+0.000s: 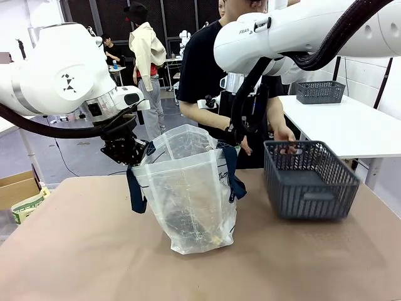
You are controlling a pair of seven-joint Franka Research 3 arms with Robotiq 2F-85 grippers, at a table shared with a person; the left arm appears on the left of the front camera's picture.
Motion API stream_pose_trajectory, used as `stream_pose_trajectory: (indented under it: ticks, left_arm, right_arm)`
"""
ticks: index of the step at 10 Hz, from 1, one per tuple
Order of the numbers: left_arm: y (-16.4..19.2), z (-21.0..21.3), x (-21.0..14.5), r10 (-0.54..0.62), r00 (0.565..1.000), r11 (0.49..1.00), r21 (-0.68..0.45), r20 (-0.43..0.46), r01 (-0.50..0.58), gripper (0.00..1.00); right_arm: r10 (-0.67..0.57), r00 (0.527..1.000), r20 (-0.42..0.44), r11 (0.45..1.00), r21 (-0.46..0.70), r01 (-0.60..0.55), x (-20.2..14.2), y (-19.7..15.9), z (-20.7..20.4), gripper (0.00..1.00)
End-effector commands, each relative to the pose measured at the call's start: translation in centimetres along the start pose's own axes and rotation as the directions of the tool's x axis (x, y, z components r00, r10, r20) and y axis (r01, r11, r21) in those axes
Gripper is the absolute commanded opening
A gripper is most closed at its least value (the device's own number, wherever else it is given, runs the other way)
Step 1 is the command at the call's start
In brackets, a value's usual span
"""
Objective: Transfer purchased items from the store into the shopping bag.
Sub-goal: Move the Reusable shopping bag to the right side of the table.
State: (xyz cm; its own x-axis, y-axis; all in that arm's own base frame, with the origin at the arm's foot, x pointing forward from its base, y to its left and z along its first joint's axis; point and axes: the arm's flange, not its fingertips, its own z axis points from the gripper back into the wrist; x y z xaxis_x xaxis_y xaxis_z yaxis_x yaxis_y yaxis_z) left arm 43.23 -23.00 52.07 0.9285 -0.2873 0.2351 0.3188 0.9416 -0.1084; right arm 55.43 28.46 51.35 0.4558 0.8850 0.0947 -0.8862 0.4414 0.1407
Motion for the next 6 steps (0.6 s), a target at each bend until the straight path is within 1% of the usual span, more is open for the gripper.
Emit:
stream_pose_trajectory:
  ticks: [1, 6]
  left_arm:
    - [0.02, 0.1, -0.07, 0.003, 1.0, 1.0, 0.001, 0.002, -0.003, 0.0]
    - [0.02, 0.1, -0.07, 0.003, 1.0, 1.0, 0.001, 0.002, -0.003, 0.0]
  right_arm:
    - [-0.005, 1.0, 0.003, 1.0, 0.009, 0.005, -0.11, -0.05, -0.06, 0.0]
    - [-0.005, 1.0, 0.003, 1.0, 0.009, 0.005, -0.11, -0.05, -0.06, 0.0]
